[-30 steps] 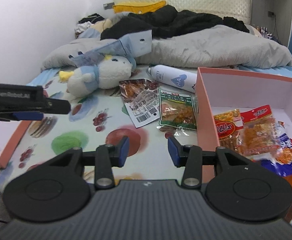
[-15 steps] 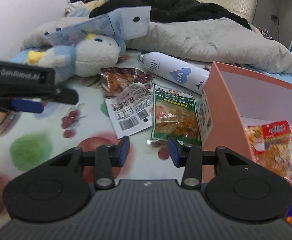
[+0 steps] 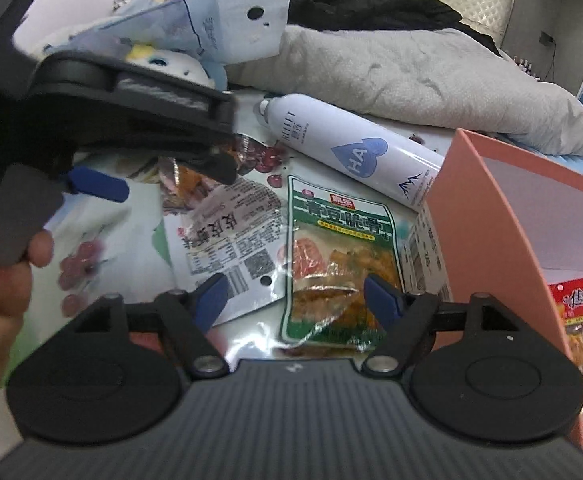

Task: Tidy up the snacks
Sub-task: 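Lower the left gripper onto the brown jerky bag and close, then grasp the green-labelled bean snack packet with the right gripper while the left holds the jerky bag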

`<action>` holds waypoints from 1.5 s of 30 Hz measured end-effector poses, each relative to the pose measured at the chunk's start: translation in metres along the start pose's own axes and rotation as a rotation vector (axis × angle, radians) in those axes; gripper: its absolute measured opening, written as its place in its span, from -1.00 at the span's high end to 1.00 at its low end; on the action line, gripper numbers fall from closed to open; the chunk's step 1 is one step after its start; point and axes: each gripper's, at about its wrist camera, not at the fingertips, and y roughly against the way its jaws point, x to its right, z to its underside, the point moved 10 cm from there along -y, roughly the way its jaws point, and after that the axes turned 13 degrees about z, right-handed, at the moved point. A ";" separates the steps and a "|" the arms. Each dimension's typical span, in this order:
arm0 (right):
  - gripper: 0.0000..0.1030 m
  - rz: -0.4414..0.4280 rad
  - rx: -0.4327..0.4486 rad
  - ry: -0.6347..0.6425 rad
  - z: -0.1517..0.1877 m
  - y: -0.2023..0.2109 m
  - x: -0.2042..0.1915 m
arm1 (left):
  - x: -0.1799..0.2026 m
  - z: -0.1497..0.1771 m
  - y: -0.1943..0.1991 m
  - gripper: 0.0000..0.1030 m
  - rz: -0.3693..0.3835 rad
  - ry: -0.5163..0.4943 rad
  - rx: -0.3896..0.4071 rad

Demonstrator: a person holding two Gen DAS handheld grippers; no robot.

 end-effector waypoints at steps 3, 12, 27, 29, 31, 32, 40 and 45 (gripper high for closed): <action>-0.48 0.028 -0.015 0.016 0.002 -0.011 -0.002 | 0.002 -0.006 -0.011 -0.95 0.005 -0.010 -0.008; -0.49 0.032 -0.024 0.013 0.010 -0.023 -0.005 | 0.004 -0.009 -0.038 -0.96 -0.040 -0.021 -0.037; -0.01 -0.002 -0.013 0.111 0.021 -0.006 -0.008 | -0.007 -0.002 -0.023 -0.47 -0.112 -0.105 -0.017; -0.01 -0.012 -0.014 0.115 0.026 0.003 -0.012 | -0.009 0.003 -0.016 -0.45 -0.111 -0.102 -0.023; -0.01 -0.024 -0.017 0.119 0.032 0.013 -0.015 | -0.011 0.008 -0.008 -0.40 -0.104 -0.098 -0.028; 0.00 -0.035 -0.019 0.117 0.035 0.019 -0.017 | -0.013 0.012 -0.003 -0.39 -0.101 -0.100 -0.026; 0.00 -0.062 -0.033 0.148 0.063 0.061 -0.027 | -0.026 0.055 0.043 -0.38 -0.095 -0.089 -0.053; 0.00 -0.085 -0.042 0.168 0.083 0.087 -0.032 | -0.030 0.083 0.076 -0.38 -0.109 -0.108 -0.074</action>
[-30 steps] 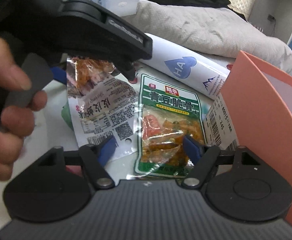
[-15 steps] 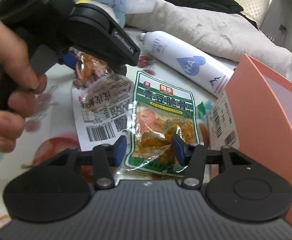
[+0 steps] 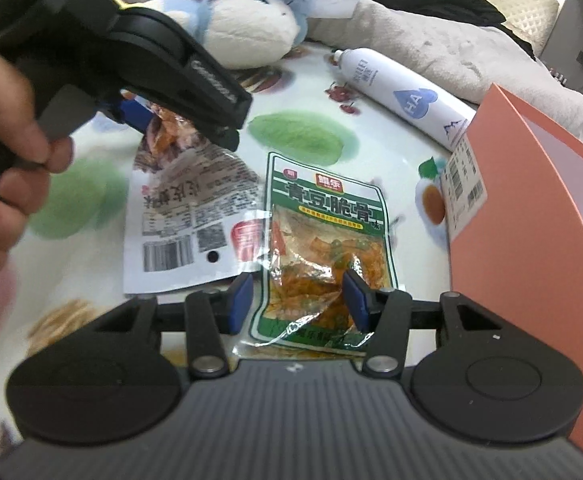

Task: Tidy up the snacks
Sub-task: 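Grasp the green-labelled bean snack packet with the right gripper while the left holds the jerky bag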

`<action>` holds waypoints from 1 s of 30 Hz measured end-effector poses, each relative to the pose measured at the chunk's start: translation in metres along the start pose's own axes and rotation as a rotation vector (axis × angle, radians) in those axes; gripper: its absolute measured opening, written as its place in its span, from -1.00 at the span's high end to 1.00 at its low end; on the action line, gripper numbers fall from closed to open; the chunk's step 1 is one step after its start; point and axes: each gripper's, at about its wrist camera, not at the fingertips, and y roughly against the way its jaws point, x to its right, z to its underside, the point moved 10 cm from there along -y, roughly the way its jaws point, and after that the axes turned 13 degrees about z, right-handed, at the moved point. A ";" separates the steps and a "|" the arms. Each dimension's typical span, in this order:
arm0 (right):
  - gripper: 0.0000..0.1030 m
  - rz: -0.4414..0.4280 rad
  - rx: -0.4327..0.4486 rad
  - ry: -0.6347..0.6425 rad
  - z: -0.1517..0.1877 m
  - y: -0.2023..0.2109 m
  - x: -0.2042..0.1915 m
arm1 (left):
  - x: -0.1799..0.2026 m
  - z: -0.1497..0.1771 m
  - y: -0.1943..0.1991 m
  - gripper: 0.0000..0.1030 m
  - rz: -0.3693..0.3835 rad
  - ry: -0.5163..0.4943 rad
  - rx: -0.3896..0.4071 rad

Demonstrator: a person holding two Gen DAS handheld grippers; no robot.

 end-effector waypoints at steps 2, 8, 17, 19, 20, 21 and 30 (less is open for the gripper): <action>-0.01 -0.015 -0.006 0.000 0.007 0.010 -0.004 | -0.003 0.012 0.017 -0.38 -0.012 -0.010 0.001; -0.01 -0.051 -0.017 -0.037 0.027 0.038 -0.012 | -0.008 0.046 0.052 -0.38 -0.026 -0.027 -0.019; -0.05 -0.108 -0.001 -0.125 0.037 0.068 -0.021 | -0.012 0.076 0.098 -0.38 -0.054 -0.009 -0.018; -0.13 -0.125 0.002 -0.159 0.035 0.072 -0.018 | -0.011 0.079 0.106 -0.38 -0.064 -0.015 -0.013; -0.30 -0.132 0.007 -0.173 0.033 0.074 -0.016 | -0.012 0.080 0.110 -0.38 -0.073 -0.021 -0.013; -0.38 -0.133 0.018 -0.178 0.031 0.075 -0.013 | -0.012 0.081 0.112 -0.38 -0.084 -0.025 -0.015; -0.67 -0.101 0.008 -0.201 0.026 0.053 -0.001 | -0.022 0.090 0.120 -0.38 -0.126 -0.017 -0.029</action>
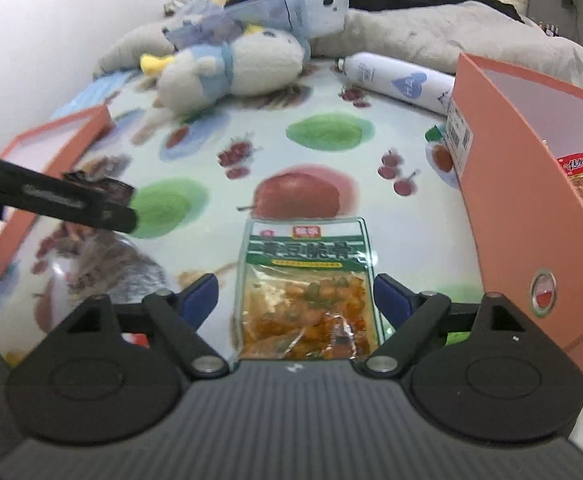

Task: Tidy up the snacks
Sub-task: 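Grasp the green-labelled bean snack packet with the right gripper while the left holds the jerky bag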

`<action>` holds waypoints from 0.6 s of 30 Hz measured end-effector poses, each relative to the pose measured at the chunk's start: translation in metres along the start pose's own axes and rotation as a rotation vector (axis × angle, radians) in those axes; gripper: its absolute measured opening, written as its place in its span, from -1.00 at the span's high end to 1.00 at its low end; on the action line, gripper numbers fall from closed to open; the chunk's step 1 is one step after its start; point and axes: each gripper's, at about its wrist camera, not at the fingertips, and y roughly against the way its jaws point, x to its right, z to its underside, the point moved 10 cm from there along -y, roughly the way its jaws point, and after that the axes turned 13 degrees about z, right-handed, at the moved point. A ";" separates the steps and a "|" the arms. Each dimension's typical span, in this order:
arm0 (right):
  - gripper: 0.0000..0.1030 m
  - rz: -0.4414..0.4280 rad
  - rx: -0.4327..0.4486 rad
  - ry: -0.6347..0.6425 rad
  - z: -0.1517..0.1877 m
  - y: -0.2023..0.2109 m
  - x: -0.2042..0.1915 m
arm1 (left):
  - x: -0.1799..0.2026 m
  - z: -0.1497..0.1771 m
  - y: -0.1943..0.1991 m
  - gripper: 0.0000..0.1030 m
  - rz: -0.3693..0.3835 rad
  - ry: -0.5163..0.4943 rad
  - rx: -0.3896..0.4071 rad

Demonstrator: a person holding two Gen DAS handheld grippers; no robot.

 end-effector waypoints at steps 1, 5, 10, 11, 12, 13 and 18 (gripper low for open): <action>-0.67 0.020 -0.004 0.007 0.001 -0.005 0.001 | 0.001 0.001 0.000 -0.38 0.001 0.002 0.000; -0.68 0.027 -0.034 0.016 0.005 -0.018 0.004 | 0.006 0.001 0.000 -0.38 0.004 -0.002 -0.003; -1.00 0.007 -0.100 -0.026 0.013 -0.034 0.010 | 0.016 -0.003 -0.002 -0.38 0.019 -0.015 -0.001; -1.00 -0.025 -0.112 -0.037 0.016 -0.035 0.009 | 0.018 -0.004 -0.003 -0.38 0.023 -0.015 0.000; -1.00 -0.045 -0.112 -0.044 0.017 -0.036 0.008 | 0.020 -0.005 -0.003 -0.38 0.025 -0.015 0.000; -1.00 -0.040 -0.104 -0.025 0.019 -0.036 0.006 | 0.022 -0.005 -0.004 -0.38 0.028 -0.016 0.000; -0.84 -0.033 -0.097 0.046 0.022 -0.032 -0.002 | 0.028 -0.005 -0.005 -0.38 0.033 -0.021 -0.004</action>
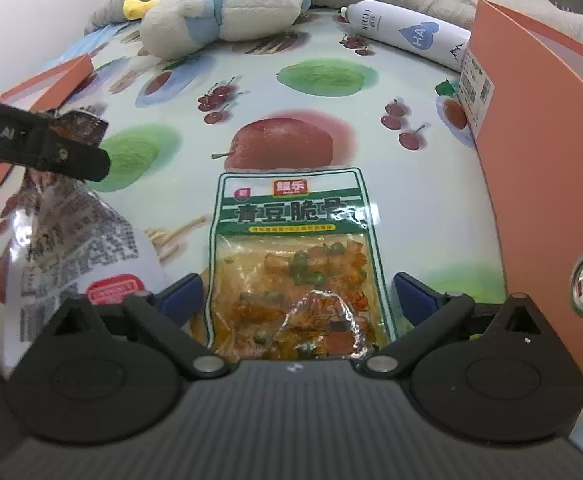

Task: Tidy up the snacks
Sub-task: 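Grasp the green-labelled bean snack packet with the right gripper while the left holds the jerky bag, then lift both held packets and carry them over the pink box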

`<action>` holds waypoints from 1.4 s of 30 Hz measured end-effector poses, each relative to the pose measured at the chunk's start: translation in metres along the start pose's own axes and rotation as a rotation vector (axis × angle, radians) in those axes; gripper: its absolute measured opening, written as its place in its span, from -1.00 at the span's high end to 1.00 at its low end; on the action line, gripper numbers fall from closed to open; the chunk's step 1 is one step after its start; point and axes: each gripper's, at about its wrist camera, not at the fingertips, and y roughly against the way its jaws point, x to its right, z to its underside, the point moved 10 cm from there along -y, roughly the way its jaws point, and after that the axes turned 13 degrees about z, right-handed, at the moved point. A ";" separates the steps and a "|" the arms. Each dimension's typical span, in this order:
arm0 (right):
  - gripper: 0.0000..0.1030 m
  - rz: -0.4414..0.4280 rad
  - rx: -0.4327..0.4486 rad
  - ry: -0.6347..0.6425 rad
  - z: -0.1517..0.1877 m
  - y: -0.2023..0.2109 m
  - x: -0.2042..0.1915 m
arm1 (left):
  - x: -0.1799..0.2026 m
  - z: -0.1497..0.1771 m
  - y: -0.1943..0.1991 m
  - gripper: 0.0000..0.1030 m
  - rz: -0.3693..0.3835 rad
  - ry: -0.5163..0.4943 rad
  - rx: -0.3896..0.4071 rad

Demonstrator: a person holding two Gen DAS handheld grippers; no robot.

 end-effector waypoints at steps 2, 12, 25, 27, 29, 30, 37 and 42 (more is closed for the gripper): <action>-0.63 -0.017 0.005 0.019 -0.001 0.003 -0.003 | 0.003 0.000 0.000 -0.38 0.002 -0.004 -0.001; 0.06 -0.016 0.042 0.015 -0.011 0.022 -0.001 | 0.014 -0.006 0.010 -0.38 0.016 -0.025 0.014; 0.08 0.013 0.150 -0.056 -0.055 0.074 0.032 | 0.039 -0.044 0.048 -0.38 0.046 -0.049 0.087; 0.08 0.021 0.173 -0.052 -0.065 0.084 0.037 | 0.044 -0.052 0.055 -0.38 0.051 -0.056 0.099; 0.08 0.019 0.191 -0.054 -0.073 0.092 0.041 | 0.051 -0.059 0.061 -0.38 0.061 -0.062 0.113; 0.08 0.020 0.200 -0.058 -0.078 0.096 0.045 | 0.054 -0.062 0.064 -0.38 0.063 -0.064 0.120; 0.08 0.032 0.260 -0.091 -0.104 0.120 0.066 | 0.074 -0.088 0.086 -0.38 0.096 -0.068 0.170; 0.08 0.048 0.317 -0.108 -0.123 0.140 0.082 | 0.090 -0.108 0.101 -0.38 0.119 -0.071 0.212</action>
